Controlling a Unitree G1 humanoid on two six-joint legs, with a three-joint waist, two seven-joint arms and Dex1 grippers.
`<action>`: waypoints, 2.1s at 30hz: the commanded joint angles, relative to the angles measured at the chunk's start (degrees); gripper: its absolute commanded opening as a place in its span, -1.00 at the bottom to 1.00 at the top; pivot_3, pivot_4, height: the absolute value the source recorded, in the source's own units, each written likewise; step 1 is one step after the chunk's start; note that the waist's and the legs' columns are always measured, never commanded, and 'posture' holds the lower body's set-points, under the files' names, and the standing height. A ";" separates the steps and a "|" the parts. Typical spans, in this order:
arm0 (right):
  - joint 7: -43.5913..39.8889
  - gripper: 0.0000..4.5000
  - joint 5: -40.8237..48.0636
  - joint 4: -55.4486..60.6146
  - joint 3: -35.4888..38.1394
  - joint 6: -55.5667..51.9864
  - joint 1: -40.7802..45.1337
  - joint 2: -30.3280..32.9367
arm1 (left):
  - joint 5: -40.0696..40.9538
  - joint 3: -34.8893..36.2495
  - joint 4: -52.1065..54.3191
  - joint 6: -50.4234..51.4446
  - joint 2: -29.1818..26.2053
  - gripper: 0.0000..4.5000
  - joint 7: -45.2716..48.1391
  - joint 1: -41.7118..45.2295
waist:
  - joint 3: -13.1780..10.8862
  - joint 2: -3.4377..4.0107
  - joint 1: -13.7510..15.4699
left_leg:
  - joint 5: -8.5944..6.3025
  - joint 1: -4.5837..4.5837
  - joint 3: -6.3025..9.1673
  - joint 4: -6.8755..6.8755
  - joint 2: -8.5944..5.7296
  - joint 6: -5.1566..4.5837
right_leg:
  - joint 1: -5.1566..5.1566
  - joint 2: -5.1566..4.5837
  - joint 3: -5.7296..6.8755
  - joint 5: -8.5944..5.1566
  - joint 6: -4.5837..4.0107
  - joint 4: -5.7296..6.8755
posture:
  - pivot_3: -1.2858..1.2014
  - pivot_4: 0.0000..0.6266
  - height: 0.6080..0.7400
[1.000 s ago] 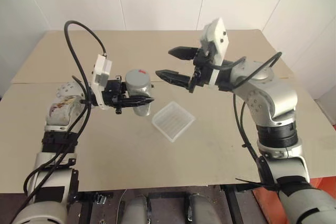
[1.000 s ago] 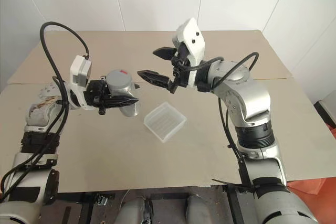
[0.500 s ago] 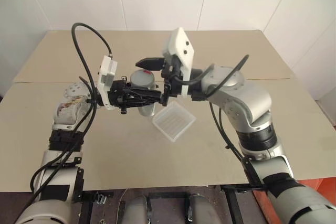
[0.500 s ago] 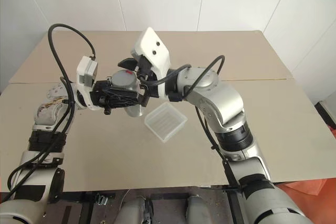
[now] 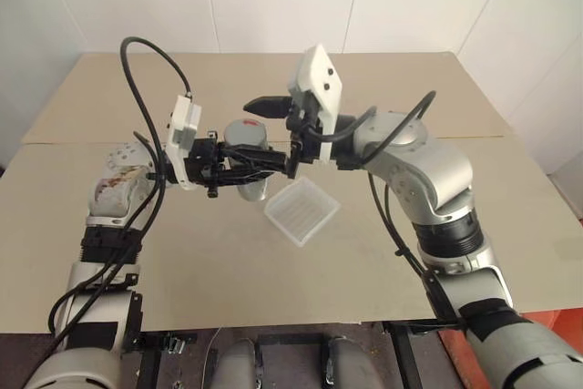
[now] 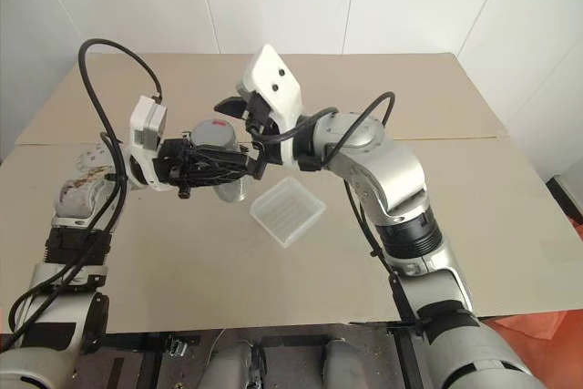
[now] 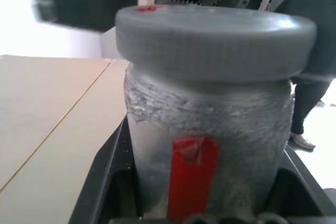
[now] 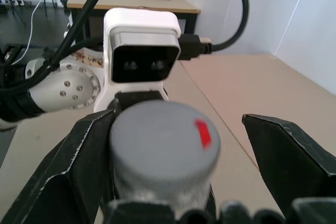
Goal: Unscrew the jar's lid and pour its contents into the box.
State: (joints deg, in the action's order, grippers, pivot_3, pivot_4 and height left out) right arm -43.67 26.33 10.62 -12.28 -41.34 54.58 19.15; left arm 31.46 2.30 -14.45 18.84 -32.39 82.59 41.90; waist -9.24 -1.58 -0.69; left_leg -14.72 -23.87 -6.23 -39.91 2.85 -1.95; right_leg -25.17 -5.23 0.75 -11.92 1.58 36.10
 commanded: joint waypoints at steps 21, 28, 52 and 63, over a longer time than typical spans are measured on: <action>-5.92 0.96 2.50 5.56 6.60 2.56 -4.79 9.54 | 0.21 0.96 0.83 -2.14 -0.66 -0.12 1.41 0.61 | 0.00 0.00 -0.03 | 0.00 0.00 0.00 0.01 0.00 -0.01 | 0.00 0.00 -0.01 0.00 0.00 -0.02 | 0.03 -0.52 1.00; -4.00 0.96 6.62 7.36 6.15 -0.73 -2.47 5.28 | 0.07 0.69 0.69 -2.29 -0.24 -0.12 1.16 0.58 | 0.00 0.00 -0.16 | 0.00 0.02 0.00 0.00 0.01 0.00 | -0.01 0.02 -0.01 0.00 0.00 0.00 | 0.03 -0.52 1.00; -0.47 0.96 3.64 1.66 0.42 -5.42 3.76 -1.43 | -0.14 0.69 2.50 -2.34 0.17 -0.12 0.34 -0.10 | 0.00 0.00 -0.06 | 0.00 0.00 0.00 0.00 0.00 0.00 | 0.00 0.01 0.00 0.00 0.00 0.00 | 0.03 -0.52 1.00; 0.71 0.22 3.93 0.60 1.41 -6.51 4.85 -2.26 | -0.29 0.41 2.69 -2.67 0.30 -0.12 0.34 -0.48 | 0.00 0.00 -0.07 | 0.00 0.00 0.00 0.00 0.00 0.00 | 0.00 0.00 0.00 0.00 0.00 0.01 | 0.03 -0.52 1.00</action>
State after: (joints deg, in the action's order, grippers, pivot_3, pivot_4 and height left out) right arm -43.30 29.86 10.07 -12.68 -47.97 57.65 17.16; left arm 30.82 2.36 -14.07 17.35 -31.92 82.81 41.16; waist -9.24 -1.57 -0.76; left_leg -14.72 -23.86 -6.23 -39.90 2.86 -1.95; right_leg -25.17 -5.23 0.75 -11.92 1.58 36.11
